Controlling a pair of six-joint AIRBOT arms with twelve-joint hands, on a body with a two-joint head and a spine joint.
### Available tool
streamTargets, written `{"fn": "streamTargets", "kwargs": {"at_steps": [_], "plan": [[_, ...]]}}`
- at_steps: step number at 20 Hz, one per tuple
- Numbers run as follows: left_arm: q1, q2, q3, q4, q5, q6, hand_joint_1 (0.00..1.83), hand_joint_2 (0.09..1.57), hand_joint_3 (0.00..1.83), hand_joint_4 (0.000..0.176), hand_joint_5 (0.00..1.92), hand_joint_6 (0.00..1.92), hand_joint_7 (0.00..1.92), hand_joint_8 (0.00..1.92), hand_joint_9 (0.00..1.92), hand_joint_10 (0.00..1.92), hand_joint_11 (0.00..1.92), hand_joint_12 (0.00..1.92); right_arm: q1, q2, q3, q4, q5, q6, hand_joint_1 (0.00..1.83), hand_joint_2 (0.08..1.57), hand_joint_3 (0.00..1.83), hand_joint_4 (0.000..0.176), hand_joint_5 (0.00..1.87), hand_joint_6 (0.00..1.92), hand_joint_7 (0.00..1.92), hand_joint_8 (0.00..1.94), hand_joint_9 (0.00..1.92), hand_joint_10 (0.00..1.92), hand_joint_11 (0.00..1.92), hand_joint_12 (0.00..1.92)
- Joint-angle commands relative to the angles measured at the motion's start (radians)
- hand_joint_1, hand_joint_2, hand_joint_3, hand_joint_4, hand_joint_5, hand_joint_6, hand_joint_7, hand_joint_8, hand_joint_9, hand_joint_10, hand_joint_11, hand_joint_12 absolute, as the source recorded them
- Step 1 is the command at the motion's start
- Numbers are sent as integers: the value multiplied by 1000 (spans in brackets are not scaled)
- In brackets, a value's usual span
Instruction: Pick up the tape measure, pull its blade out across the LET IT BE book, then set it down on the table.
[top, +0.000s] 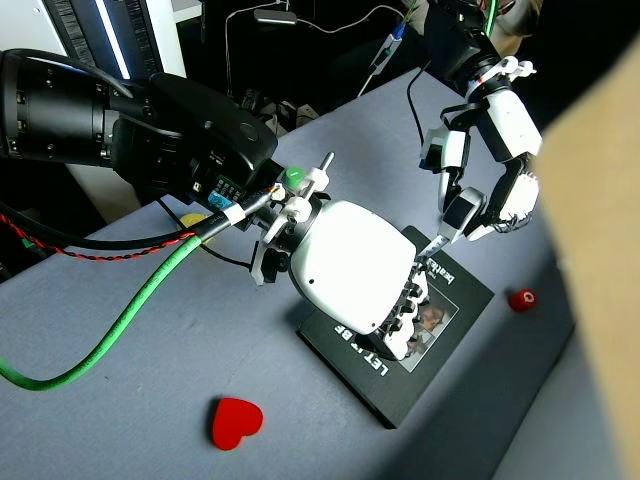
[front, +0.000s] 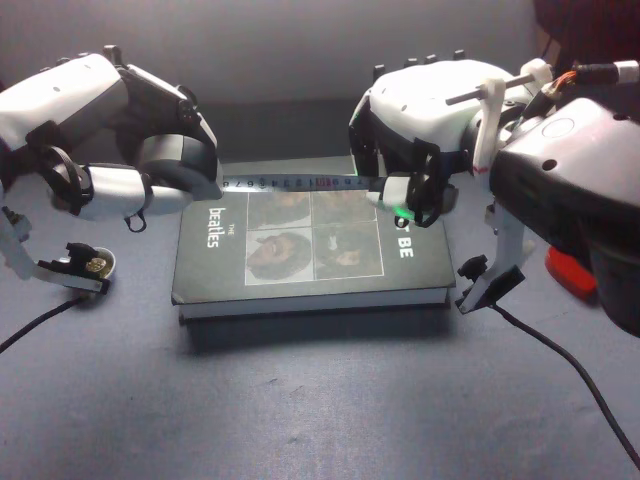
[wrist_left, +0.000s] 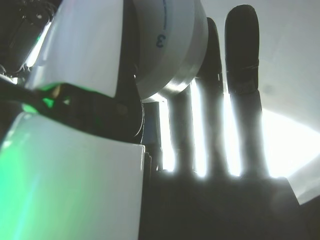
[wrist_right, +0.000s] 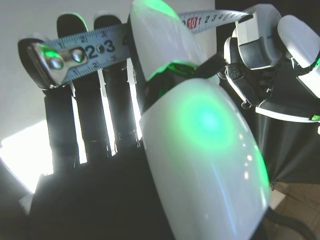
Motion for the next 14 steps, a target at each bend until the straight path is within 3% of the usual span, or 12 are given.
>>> {"fn": "streamTargets", "kwargs": {"at_steps": [1, 14], "plan": [[-16, 8, 3, 5, -134, -7, 1381, 1096, 0, 0, 1072, 625, 1035, 989, 859, 1267, 796, 1042, 13, 11, -1, -64, 31, 3, 1179, 1184, 1, 13, 824, 1177, 880, 1229, 740, 1119, 665, 1542], [-19, 6, 6, 9, -135, -7, 1380, 1099, 0, 0, 1046, 658, 1039, 986, 860, 1271, 794, 1032, -20, 138, -47, -100, 23, 20, 1183, 1184, 0, 0, 815, 1173, 893, 1230, 748, 1115, 669, 1522]]}}
